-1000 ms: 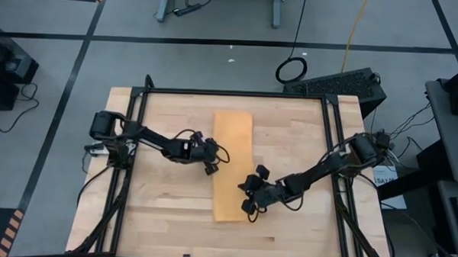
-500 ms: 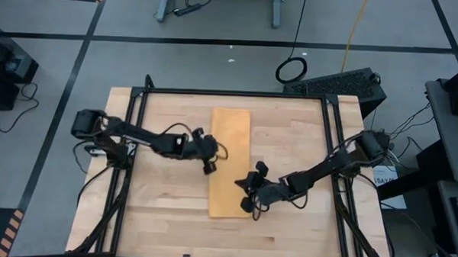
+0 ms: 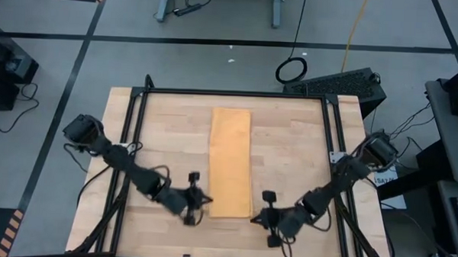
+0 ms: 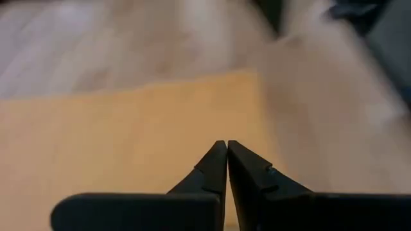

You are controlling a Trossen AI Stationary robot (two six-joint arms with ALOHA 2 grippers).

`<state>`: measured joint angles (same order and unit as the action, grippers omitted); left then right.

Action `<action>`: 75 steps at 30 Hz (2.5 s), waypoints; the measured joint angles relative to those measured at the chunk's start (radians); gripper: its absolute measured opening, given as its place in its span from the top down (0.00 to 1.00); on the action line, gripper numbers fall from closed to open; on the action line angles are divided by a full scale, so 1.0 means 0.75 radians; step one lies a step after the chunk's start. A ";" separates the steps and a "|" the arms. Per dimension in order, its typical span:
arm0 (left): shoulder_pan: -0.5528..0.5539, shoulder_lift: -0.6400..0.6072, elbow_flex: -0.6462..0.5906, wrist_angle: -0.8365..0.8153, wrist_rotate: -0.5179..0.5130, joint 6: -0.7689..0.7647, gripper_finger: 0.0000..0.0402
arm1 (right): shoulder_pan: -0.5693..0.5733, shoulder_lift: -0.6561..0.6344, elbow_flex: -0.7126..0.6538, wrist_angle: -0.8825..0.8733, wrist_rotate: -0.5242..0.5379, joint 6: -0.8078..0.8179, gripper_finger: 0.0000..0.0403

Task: Roll towel
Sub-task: Roll the yellow towel

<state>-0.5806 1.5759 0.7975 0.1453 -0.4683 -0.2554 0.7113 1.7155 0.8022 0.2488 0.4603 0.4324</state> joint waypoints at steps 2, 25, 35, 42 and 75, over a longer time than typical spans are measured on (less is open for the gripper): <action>-0.055 0.044 0.005 0.079 -0.005 0.001 0.92 | 0.045 0.036 -0.001 0.030 0.051 0.001 0.96; -0.215 0.286 0.012 0.189 -0.156 0.044 0.37 | 0.015 0.303 -0.001 0.331 0.112 -0.243 0.48; -0.213 0.352 0.013 0.227 -0.163 0.038 0.37 | 0.070 0.152 0.000 0.309 0.248 -0.310 0.48; -0.205 0.391 0.013 0.224 -0.169 0.030 0.37 | -0.027 0.158 0.000 0.291 0.248 -0.201 0.50; -0.204 0.388 0.012 0.230 -0.208 0.009 0.37 | -0.093 0.118 0.011 0.208 0.000 0.053 0.70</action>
<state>-0.7334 1.8671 0.8066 0.3177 -0.6242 -0.2490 0.6418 1.8044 0.8104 0.4050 0.4603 0.4721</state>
